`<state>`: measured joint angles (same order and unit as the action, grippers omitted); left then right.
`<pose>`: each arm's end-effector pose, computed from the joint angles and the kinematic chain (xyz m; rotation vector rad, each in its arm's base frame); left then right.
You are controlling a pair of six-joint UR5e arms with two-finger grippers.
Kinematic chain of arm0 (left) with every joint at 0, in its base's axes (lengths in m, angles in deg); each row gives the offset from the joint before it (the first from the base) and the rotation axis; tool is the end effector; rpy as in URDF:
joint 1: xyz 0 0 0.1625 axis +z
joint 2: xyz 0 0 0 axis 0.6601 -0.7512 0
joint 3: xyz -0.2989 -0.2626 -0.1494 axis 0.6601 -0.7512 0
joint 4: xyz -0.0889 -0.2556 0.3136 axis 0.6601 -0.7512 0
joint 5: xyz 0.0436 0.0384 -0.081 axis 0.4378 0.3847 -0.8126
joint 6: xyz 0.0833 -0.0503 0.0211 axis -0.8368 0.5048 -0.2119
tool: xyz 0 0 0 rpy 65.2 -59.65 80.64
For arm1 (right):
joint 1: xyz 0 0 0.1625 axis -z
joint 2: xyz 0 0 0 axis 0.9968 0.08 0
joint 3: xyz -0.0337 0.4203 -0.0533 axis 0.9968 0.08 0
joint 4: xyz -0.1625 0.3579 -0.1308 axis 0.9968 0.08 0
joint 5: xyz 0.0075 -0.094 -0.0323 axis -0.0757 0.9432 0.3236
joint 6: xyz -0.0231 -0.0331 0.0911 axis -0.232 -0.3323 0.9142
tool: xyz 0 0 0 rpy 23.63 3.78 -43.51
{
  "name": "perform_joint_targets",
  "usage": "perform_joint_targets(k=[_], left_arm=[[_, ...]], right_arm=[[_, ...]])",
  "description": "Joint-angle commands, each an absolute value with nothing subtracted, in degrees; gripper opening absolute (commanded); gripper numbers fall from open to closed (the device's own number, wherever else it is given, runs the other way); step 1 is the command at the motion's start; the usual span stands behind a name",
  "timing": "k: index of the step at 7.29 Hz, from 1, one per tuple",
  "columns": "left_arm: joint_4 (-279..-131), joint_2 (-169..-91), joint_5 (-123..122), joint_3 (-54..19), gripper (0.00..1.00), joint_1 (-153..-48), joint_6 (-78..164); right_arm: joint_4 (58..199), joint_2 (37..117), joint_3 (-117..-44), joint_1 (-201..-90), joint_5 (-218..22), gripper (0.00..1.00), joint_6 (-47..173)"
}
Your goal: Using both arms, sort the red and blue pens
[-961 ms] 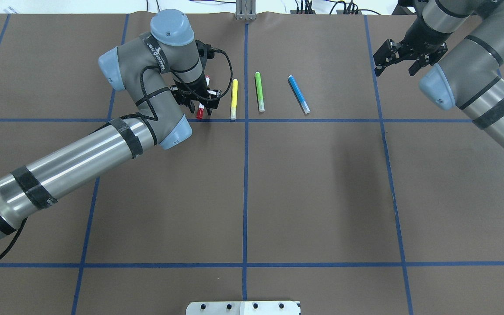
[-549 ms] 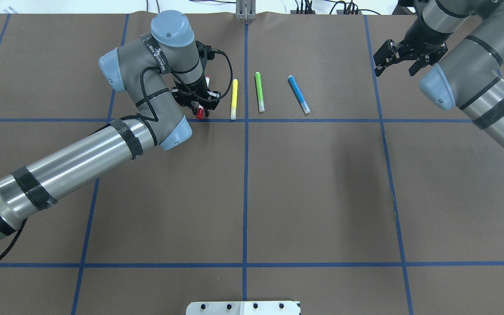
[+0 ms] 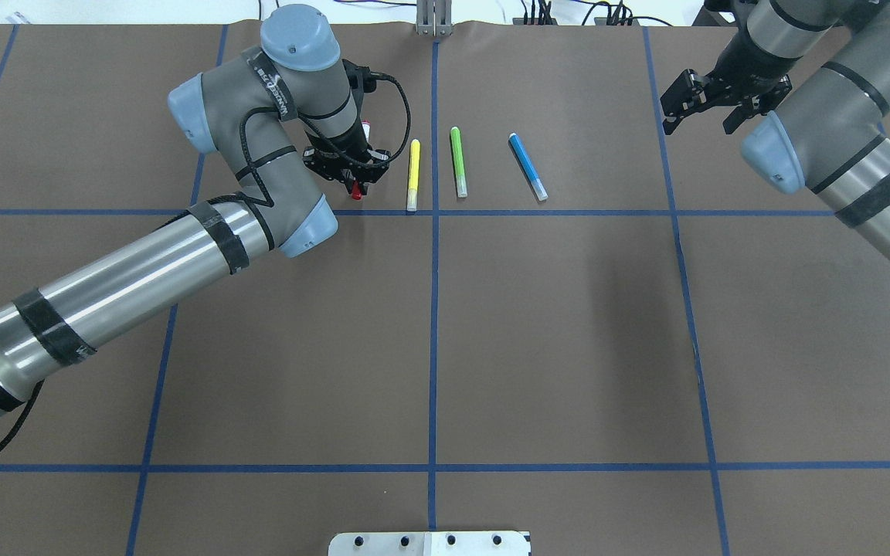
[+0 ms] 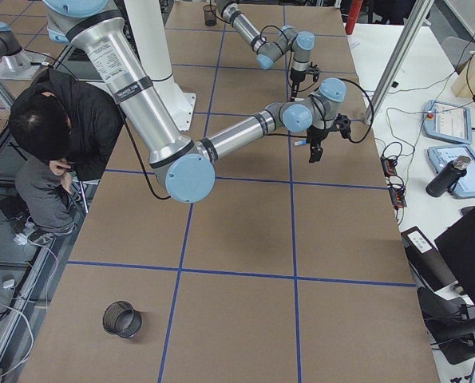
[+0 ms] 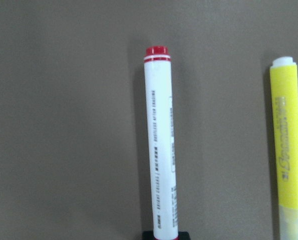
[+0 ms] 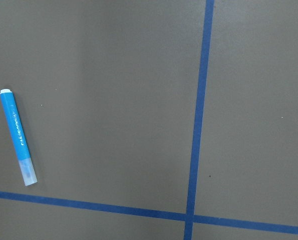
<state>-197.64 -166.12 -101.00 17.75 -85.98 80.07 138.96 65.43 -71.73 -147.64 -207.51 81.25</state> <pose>0.5452 -0.6516 0.2591 0.0484 0.8702 0.0927 -0.2675 -0.6499 0.3704 0.0277 -0.8648 -0.0680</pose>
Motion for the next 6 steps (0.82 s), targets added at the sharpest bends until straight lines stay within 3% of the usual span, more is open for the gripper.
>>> perform_joint_targets(k=[1, 3, 6], left_arm=[[-193.0, -166.1, -101.5, 15.8, 0.00, -87.9, 80.6], [-186.9, -166.0, -103.2, 12.5, 0.00, -89.8, 80.5], [-178.2, -165.5, -109.6, 10.1, 0.00, -94.6, 78.7]], right_arm=[[138.7, 64.3, -70.8, -147.5, -207.5, 1.00, 85.6], [136.5, 60.5, -67.6, -147.0, -207.5, 1.00, 89.5], [127.7, 52.9, -55.7, -141.8, -201.6, 0.99, 89.2]])
